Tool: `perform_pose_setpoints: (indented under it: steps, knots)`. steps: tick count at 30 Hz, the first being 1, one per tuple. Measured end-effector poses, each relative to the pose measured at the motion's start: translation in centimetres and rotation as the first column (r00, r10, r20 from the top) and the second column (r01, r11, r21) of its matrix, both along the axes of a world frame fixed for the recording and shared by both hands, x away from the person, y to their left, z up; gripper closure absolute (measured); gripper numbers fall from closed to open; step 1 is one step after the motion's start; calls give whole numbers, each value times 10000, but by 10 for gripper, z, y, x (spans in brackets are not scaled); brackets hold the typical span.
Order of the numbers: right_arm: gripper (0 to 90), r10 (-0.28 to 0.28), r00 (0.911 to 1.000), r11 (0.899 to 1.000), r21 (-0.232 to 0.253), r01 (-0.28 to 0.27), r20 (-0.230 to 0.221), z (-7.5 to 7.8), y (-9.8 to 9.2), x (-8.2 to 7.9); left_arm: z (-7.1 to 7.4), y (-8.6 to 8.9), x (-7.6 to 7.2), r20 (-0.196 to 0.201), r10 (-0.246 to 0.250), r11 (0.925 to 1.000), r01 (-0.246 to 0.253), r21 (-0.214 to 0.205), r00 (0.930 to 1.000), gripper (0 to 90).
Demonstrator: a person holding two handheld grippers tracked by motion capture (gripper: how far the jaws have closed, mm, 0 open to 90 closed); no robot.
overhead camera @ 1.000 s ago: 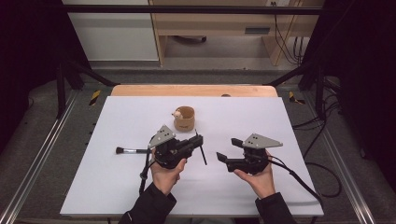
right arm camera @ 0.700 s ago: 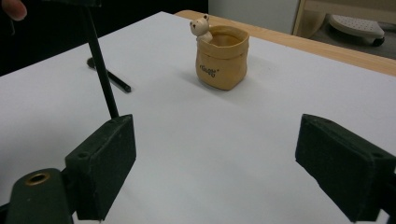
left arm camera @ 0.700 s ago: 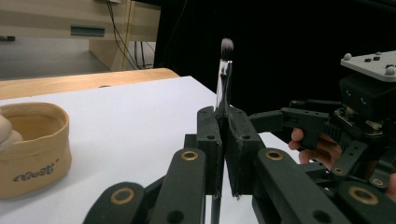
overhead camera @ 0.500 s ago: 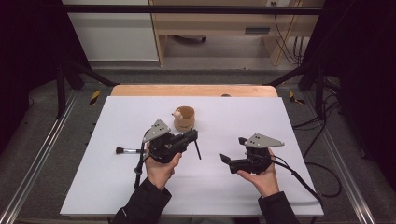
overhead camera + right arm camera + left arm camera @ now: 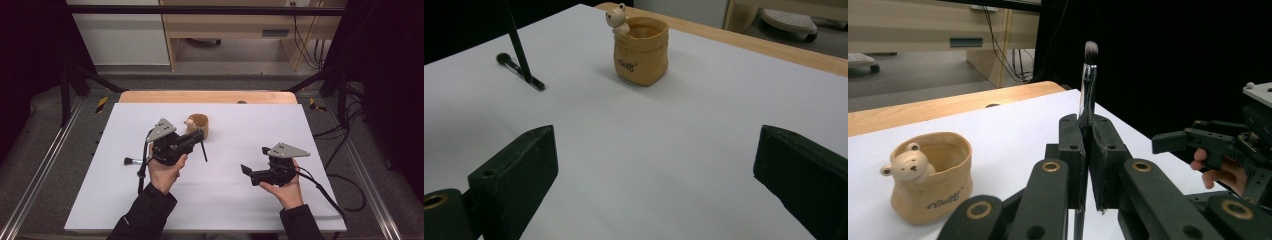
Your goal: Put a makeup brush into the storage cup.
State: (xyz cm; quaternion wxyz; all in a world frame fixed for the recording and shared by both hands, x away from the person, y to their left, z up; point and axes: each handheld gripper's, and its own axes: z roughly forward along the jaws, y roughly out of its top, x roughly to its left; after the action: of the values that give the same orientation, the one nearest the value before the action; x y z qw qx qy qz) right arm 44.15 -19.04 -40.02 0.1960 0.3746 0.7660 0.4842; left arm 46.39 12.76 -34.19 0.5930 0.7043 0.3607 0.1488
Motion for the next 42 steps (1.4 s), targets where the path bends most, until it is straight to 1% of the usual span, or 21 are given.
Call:
perform_pose_setpoints:
  steps: [5,10,15,17,19,21,22,25,31,36,42]
  knots:
    - [43,7,10000,10000,8,-7,10,0,-1,0,2,3,5,-13,127,9999,-127,81,9999,846]
    - [44,-89,10000,9999,81,89,-12,-2,-6,1,6,6,12,104,277,9992,-279,276,9996,846]
    - [44,-172,9998,9998,138,172,-27,-2,-8,1,9,8,19,123,373,9987,-377,346,9992,846]
    - [43,-174,9998,9997,143,174,-41,-2,-9,1,10,9,23,126,427,9981,-432,435,9990,846]
    - [43,-191,9998,9997,135,192,-53,-3,-9,1,10,9,26,100,434,9982,-438,408,9990,846]
    - [43,-210,9998,9997,150,211,-56,-3,-10,1,11,8,29,193,489,9978,-497,428,9986,846]
    - [43,-225,9997,9997,130,226,-48,-3,-10,1,12,8,30,184,462,9975,-471,519,9988,846]
    - [45,-262,9996,9995,181,263,-37,-3,-11,1,13,7,34,212,564,9966,-576,582,9982,846]
    - [45,-280,9996,9995,114,280,-54,-4,-11,1,15,5,42,246,569,9958,-585,698,9981,846]
    - [45,-291,9996,9994,165,291,-20,-3,-12,1,19,3,50,325,649,9939,-675,878,9974,846]
    - [45,-285,9996,9994,185,285,2,-3,-12,1,21,0,59,403,789,9894,-831,1189,9961,846]
